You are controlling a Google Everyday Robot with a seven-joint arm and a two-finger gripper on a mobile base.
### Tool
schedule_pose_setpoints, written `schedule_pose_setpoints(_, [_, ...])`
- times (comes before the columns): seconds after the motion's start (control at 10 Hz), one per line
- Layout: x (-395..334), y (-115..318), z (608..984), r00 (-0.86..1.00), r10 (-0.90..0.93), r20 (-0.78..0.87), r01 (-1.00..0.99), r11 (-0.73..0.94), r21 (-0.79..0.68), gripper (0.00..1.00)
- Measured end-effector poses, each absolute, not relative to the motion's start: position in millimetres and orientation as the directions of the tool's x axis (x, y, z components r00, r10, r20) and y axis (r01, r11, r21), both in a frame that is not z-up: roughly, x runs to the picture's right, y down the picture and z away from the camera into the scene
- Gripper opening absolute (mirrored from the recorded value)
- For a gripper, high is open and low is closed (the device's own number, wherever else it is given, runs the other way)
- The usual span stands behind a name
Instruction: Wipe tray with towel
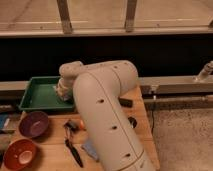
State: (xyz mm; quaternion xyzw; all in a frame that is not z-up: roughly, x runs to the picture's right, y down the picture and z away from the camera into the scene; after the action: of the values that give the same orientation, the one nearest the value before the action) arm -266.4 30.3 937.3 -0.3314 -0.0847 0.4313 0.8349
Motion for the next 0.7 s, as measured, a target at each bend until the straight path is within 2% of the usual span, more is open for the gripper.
schedule_pose_setpoints(0.3, [-254.3,22.7,949.9,0.591,0.788,-0.172,-0.695,0.389,-0.605,0.0])
schedule_pose_setpoints(0.7, [-293.8,-6.5,968.6,0.643,0.754,-0.132,-0.643,0.438,-0.628,0.0])
